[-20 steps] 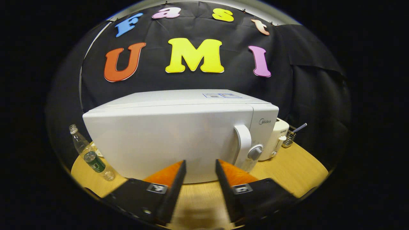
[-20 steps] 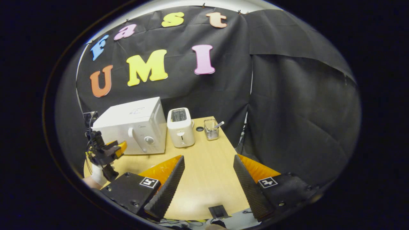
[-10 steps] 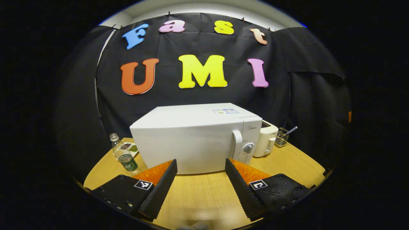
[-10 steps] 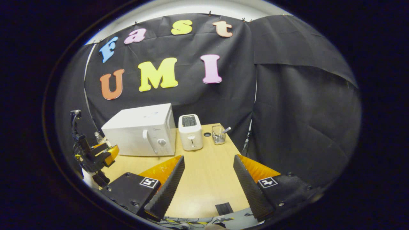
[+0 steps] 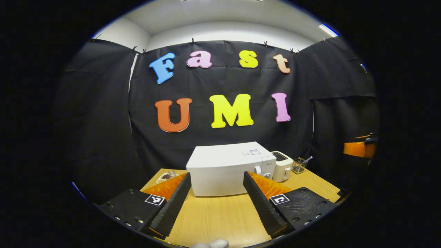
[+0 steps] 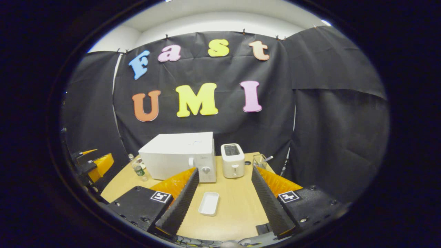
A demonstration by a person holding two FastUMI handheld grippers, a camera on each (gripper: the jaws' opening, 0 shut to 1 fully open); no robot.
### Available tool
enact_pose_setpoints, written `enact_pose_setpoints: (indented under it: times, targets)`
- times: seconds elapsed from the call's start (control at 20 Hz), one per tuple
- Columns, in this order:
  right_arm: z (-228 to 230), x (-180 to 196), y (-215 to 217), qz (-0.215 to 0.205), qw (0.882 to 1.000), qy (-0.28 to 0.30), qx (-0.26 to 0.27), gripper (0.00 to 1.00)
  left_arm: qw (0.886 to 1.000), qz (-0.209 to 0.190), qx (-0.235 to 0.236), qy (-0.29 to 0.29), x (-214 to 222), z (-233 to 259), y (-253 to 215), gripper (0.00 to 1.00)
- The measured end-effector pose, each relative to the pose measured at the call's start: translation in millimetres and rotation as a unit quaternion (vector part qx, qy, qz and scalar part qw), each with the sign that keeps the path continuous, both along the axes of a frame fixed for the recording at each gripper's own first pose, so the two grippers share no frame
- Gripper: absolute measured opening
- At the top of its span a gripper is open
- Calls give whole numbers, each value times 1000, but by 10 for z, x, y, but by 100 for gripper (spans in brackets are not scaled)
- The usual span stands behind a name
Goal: Open the microwave oven with the left hand, put the food in, and close the microwave oven.
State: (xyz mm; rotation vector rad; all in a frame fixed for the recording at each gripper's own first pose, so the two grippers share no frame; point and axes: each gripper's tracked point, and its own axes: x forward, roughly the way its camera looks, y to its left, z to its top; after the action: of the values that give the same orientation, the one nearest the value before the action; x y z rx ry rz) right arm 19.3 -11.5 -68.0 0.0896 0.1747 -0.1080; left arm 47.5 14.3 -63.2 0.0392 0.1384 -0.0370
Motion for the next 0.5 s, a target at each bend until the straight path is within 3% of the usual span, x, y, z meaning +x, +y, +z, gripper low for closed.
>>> enact_pose_setpoints:
  times: [0.3,0.5]
  targets:
    - [364,-20,476,33,998,-45,-8,98,999,29,-4,-22,-365,412,428,95]
    - [596,-58,604,39,996,-73,-18,98,999,27,-9,-33,-413,585,490,95]
